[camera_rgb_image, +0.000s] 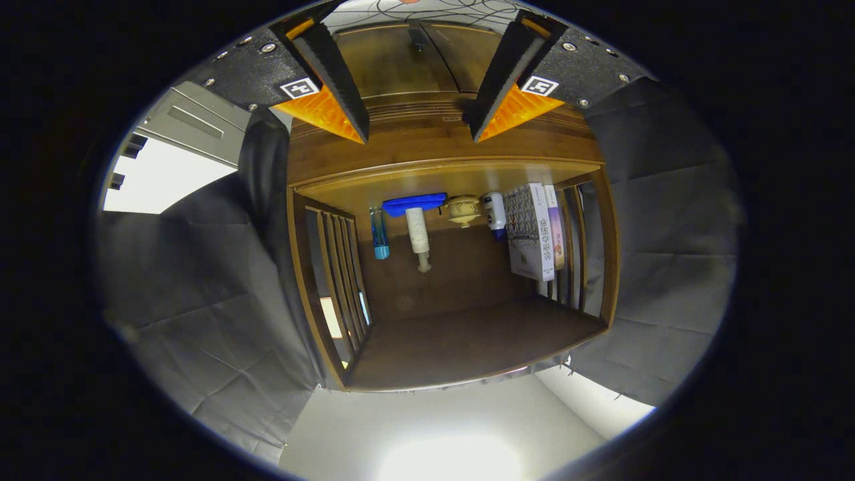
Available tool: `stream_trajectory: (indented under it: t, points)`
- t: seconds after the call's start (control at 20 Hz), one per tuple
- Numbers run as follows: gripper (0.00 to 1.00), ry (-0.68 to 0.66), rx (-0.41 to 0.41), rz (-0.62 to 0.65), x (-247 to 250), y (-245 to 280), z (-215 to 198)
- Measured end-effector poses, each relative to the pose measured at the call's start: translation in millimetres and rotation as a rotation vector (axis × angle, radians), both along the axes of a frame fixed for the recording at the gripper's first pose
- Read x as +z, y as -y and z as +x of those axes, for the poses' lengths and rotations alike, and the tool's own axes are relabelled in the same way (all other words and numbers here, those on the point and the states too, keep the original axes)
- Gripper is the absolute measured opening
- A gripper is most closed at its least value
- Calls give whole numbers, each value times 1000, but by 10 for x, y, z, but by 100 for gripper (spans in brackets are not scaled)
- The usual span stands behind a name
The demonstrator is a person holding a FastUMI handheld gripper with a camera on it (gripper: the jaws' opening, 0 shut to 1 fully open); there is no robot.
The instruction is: Pull open the drawer, take out the items inside it, and place them on the countertop above the cabinet.
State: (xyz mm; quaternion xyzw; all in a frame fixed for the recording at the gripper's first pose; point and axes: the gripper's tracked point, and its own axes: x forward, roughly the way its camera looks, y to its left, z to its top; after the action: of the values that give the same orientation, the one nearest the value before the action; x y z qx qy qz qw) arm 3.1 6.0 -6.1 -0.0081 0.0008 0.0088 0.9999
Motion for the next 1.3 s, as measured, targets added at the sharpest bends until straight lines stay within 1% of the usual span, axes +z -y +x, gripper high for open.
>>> stream_trajectory:
  t: [0.35, 0.75, 1.1, 1.3]
  points:
    - [94, 0, 21, 11, -52, -91, 27]
    - [94, -5, 29, 46, -11, -213, 314]
    - [94, 3, 46, -20, -37, -390, 642]
    - [94, -59, 60, -46, -249, -484, 838]
